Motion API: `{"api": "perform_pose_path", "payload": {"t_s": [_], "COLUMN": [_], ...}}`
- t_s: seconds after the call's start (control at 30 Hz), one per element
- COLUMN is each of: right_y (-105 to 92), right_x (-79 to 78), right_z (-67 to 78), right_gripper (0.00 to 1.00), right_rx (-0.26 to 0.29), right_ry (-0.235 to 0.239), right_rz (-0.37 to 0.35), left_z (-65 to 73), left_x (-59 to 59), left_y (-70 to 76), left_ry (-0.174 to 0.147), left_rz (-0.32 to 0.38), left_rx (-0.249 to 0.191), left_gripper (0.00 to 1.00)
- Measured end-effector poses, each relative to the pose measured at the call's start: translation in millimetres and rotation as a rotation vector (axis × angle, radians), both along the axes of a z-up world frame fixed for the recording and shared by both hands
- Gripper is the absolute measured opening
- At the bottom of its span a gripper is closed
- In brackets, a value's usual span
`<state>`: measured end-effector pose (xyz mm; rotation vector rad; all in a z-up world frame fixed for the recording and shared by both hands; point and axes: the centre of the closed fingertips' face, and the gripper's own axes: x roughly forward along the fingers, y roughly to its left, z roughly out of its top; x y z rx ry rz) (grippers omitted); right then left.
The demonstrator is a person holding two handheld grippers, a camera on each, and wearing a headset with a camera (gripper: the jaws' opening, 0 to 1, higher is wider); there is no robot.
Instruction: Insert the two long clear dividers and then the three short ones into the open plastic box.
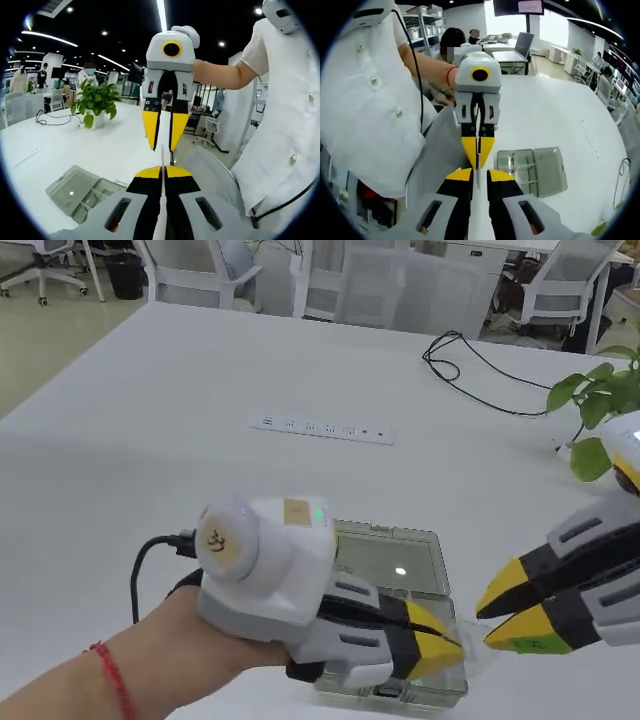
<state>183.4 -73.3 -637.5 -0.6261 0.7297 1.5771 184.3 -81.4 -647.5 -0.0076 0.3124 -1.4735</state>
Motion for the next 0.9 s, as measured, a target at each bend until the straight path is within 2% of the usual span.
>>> {"api": "perform_pose_path", "payload": {"t_s": [0.43, 0.9], "right_y": [4.2, 7.0], "right_x": [-13.4, -16.9], "right_z": [-2.1, -5.0], "right_gripper": [0.03, 0.03], "right_rx": [0.013, 0.01], "right_ry": [0.064, 0.057], "right_rz": [0.038, 0.046], "left_z": [7.4, 3.7], "left_x": [-7.5, -9.9], "left_y": [-0.9, -0.9], "left_ry": [-0.028, -0.033], "left_rz": [-0.026, -0.025], "left_rx": [-0.019, -0.015], "left_gripper": [0.0, 0.0]}}
